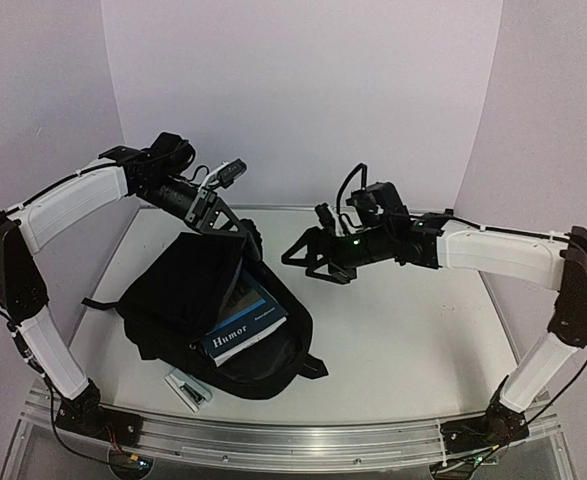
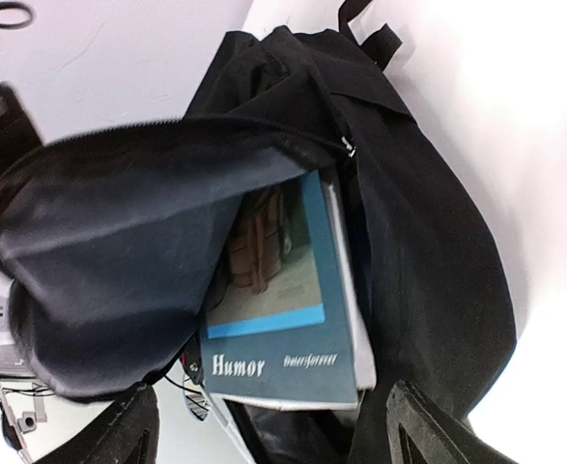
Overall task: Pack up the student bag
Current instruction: Place the book in the student bag.
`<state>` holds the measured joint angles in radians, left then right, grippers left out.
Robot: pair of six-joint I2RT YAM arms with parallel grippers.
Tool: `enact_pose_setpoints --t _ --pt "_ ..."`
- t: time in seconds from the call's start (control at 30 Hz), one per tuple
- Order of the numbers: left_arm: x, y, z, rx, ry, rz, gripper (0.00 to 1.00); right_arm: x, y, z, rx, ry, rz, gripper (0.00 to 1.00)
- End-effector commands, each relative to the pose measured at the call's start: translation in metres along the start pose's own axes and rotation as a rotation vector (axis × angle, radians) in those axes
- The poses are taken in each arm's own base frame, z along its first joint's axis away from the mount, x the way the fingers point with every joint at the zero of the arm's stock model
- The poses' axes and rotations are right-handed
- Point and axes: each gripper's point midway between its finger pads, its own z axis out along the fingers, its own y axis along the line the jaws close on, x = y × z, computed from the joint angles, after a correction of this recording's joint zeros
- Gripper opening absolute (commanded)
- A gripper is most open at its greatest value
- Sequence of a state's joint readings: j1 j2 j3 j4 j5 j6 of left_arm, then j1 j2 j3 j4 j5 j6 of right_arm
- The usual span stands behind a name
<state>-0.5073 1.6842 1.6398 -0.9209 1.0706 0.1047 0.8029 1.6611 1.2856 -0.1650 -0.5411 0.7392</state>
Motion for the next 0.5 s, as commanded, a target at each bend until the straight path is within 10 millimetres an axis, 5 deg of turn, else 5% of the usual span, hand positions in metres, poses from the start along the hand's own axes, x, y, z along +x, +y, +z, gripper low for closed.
enact_pose_setpoints --t 0.0,0.2,0.47 --pt "-0.015 -0.025 -0.016 0.030 -0.067 0.106 0.00 0.032 0.014 -0.010 0.010 0.008 0.079 0.78" --pt "-0.015 -0.022 -0.017 0.031 -0.073 0.097 0.00 0.073 0.017 0.008 0.062 0.023 0.190 0.78" --pt "-0.014 -0.024 -0.018 0.035 -0.075 0.100 0.00 0.098 0.021 0.064 0.092 0.048 0.246 0.74"
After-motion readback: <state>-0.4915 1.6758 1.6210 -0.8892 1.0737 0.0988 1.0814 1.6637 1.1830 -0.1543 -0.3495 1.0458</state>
